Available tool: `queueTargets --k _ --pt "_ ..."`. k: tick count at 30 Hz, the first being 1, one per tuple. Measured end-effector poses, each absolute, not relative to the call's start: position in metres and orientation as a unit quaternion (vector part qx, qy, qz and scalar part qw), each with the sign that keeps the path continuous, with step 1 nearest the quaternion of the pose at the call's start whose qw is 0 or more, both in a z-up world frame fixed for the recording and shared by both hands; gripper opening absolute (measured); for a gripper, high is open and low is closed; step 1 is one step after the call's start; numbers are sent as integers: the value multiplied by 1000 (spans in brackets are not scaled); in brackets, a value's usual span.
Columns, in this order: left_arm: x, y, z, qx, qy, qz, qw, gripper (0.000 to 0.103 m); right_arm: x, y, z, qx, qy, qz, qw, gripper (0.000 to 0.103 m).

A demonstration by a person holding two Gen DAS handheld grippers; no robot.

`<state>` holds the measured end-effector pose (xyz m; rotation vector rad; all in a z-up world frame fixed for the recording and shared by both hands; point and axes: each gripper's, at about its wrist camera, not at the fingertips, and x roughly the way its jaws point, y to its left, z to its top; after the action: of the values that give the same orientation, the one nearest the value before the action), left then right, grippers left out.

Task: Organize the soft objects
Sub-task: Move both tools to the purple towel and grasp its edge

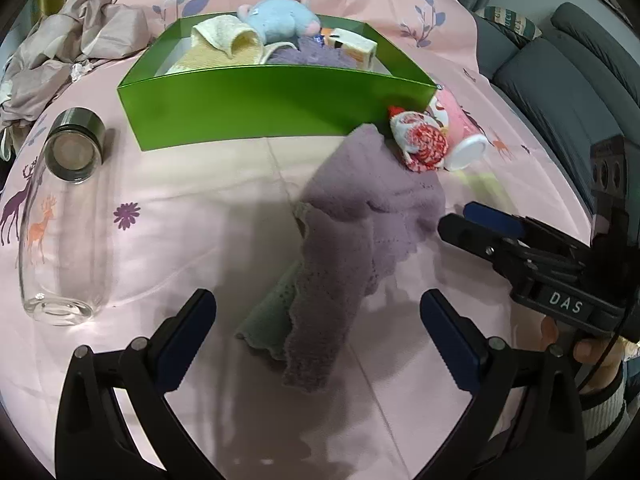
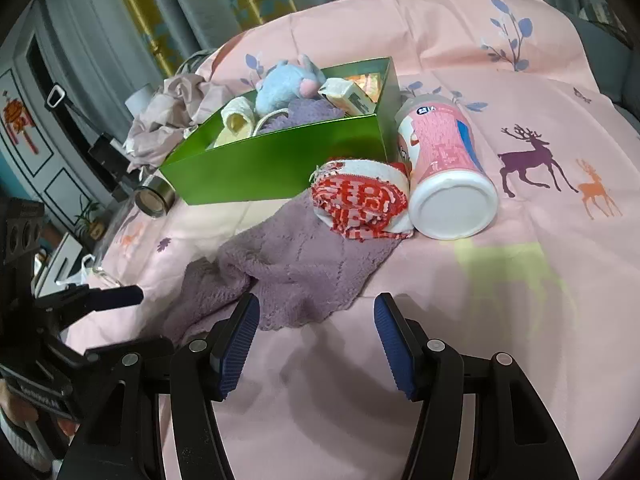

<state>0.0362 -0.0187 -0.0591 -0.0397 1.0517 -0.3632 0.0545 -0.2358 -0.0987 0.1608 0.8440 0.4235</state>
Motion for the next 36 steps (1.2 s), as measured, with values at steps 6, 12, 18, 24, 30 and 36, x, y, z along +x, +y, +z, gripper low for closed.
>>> queueTargets --k 6,12,18,24,30,36 --pt "37 -25 -60 -5 493 -171 853 101 58 -235 -102 79 412 203 885 60" --pt "38 -29 -60 11 487 -170 856 99 63 -231 -105 77 418 205 882 60" --pt "39 -29 -63 12 487 -172 856 86 68 -225 -107 78 421 212 879 60" --pt "41 -25 -75 -6 503 -171 847 71 74 -216 -109 82 423 222 875 60" --pt "43 -25 -79 -19 503 -177 846 55 82 -202 -111 71 422 223 876 60" --pt "49 -21 -77 -41 499 -180 847 25 92 -194 -115 84 425 233 871 15"
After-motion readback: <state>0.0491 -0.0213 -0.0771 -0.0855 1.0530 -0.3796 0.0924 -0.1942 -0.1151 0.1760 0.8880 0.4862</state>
